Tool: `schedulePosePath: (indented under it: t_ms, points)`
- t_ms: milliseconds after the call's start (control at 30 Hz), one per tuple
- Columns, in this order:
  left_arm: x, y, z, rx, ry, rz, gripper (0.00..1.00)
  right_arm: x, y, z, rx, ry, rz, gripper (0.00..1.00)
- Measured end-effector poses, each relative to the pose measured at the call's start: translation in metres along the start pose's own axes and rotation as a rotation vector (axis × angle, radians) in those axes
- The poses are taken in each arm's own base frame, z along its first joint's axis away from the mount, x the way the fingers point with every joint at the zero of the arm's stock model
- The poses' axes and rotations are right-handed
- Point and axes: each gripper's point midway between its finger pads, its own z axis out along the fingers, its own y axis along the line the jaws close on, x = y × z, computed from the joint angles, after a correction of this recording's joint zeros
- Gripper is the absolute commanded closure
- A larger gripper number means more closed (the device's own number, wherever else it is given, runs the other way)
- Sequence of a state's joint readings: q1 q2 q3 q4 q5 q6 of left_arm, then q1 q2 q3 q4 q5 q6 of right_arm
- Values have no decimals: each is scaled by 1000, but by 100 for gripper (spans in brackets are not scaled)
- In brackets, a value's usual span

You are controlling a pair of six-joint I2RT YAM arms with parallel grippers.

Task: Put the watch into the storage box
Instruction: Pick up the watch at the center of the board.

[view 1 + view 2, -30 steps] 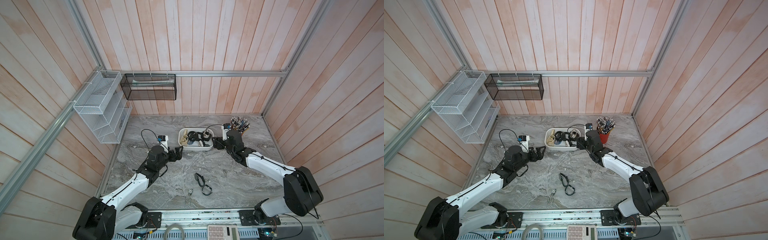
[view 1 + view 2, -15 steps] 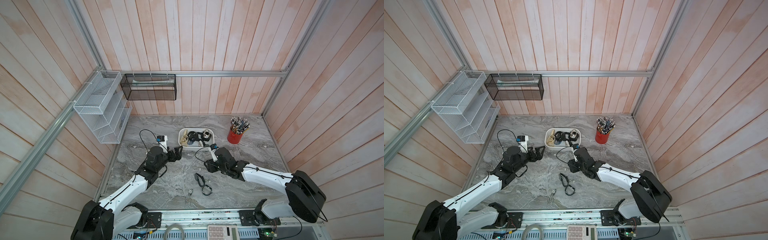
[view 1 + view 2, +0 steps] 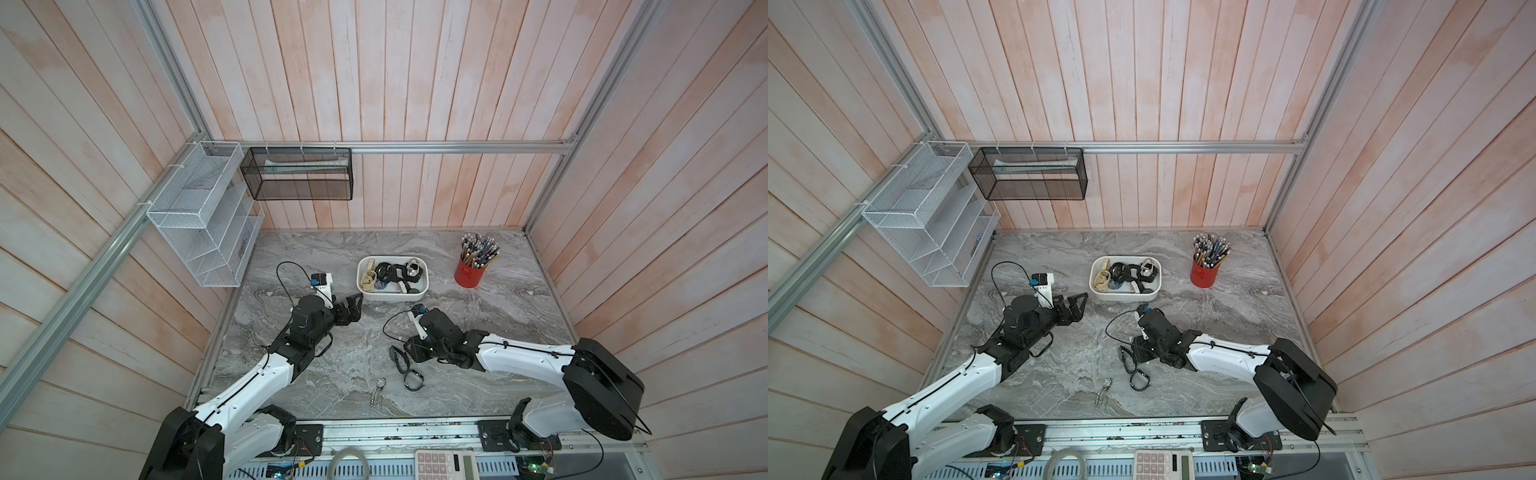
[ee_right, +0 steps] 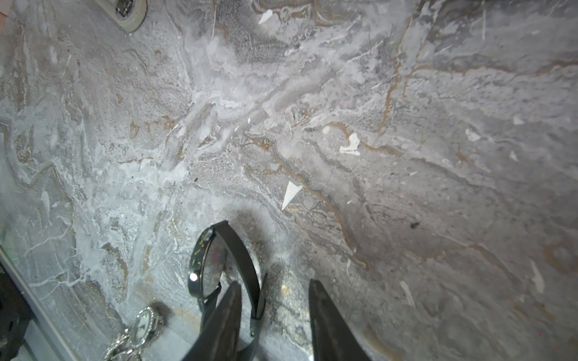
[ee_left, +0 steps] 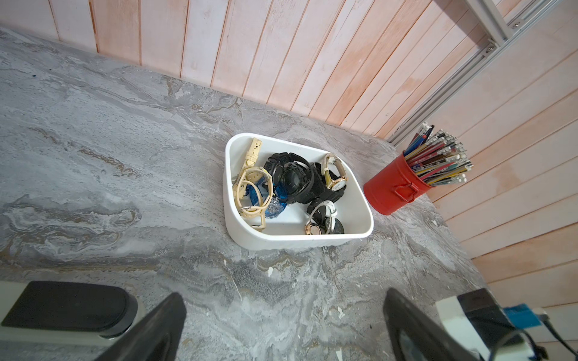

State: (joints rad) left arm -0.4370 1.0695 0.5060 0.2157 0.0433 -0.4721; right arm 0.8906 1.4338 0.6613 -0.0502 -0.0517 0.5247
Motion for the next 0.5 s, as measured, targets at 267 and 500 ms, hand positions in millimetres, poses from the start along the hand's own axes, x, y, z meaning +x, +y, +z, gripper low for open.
schedulePosePath:
  t_ms: [267,500]
  points:
    - [3,3,0,-13,9,-2,0,14,4,5,-10,42,-8,63]
    - [4,5,0,-24,10,-5,0,24,4,11,-6,73,1,73]
